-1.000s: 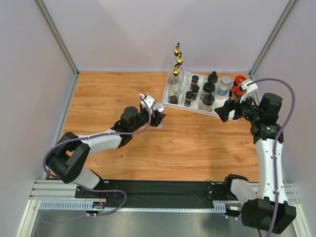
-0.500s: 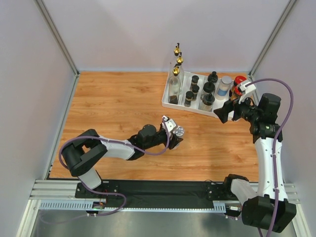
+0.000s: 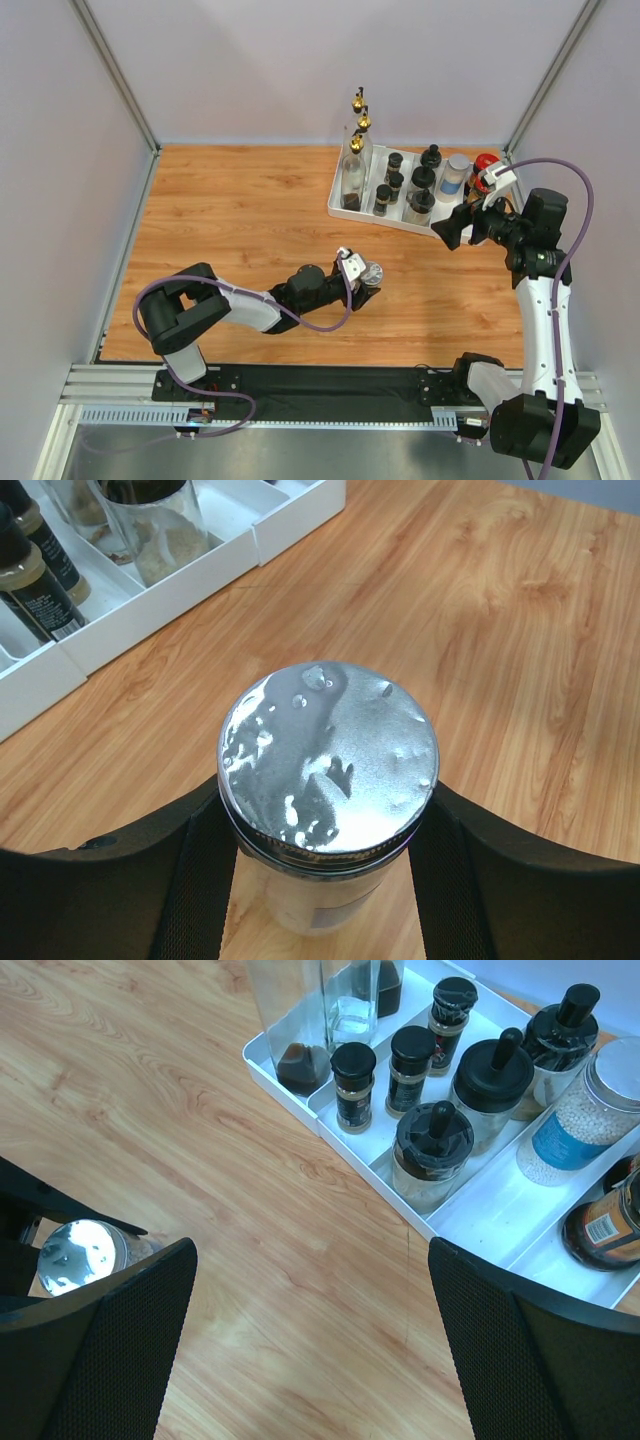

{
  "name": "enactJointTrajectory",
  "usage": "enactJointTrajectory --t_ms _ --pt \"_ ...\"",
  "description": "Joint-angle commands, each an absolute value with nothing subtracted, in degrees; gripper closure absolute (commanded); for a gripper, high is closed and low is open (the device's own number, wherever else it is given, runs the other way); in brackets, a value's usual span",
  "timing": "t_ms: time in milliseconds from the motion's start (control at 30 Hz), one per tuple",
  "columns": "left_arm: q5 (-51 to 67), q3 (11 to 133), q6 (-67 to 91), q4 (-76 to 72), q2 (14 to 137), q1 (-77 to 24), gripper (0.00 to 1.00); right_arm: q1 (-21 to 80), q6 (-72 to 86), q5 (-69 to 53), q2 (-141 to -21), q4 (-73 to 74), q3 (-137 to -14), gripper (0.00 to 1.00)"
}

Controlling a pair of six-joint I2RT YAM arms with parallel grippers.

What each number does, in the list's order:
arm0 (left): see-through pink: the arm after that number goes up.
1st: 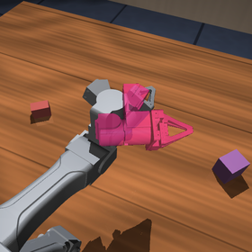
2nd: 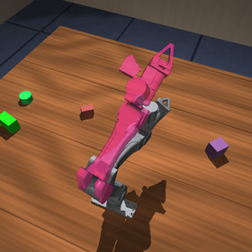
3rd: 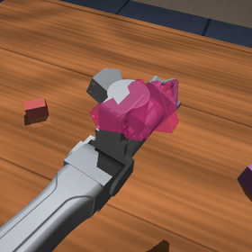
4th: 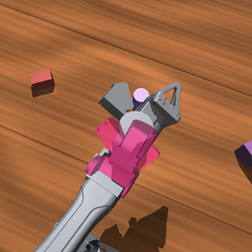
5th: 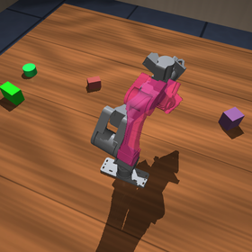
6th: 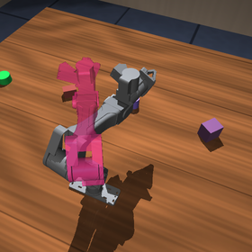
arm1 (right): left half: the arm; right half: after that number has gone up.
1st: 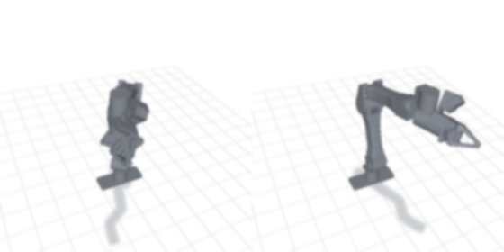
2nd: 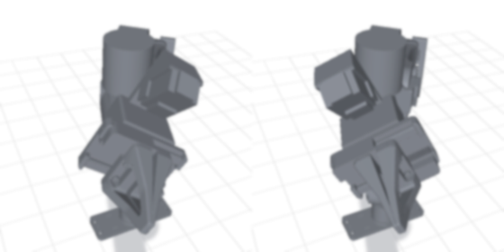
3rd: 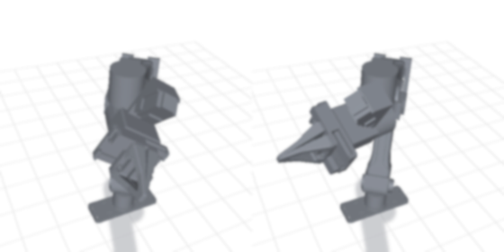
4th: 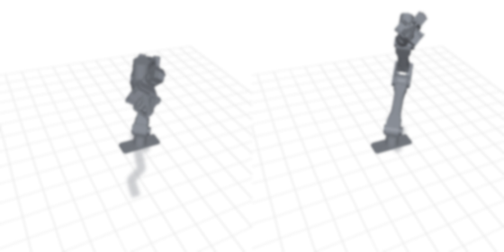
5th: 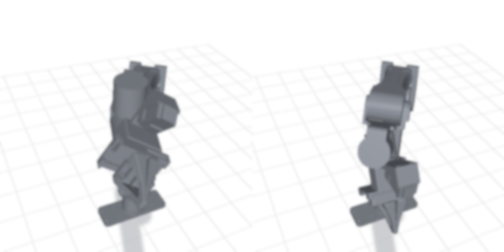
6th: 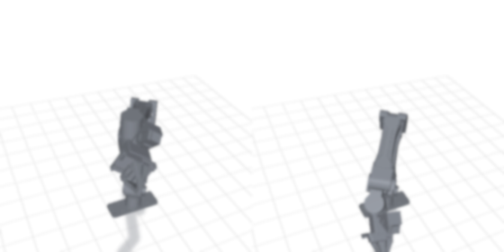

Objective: Organize the condiment bottles
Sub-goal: Move the bottle to the center of the board.

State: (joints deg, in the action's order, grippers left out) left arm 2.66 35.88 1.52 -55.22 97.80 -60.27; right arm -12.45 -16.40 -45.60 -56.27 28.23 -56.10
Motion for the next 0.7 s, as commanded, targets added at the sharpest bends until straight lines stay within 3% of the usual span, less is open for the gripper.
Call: enactJointTrajectory --t_ms 0,200,333,667 --pt "2.0 35.2 0.4 -58.8 96.3 -60.6 0.42 -12.2 -17.5 -47.0 -56.4 26.6 -56.0 0.0" --pt "0.5 34.2 0.1 -55.5 93.0 -60.8 0.2 -12.2 -17.7 -47.2 -56.7 26.6 -55.9 0.0" --pt "0.1 33.6 -1.5 -52.5 90.4 -60.8 0.01 -12.2 -17.7 -47.3 -56.8 26.7 -55.8 0.0" --pt "3.4 31.8 -3.6 -44.1 82.0 -60.7 0.0 -12.2 -18.5 -48.6 -57.5 27.0 -55.5 0.0"
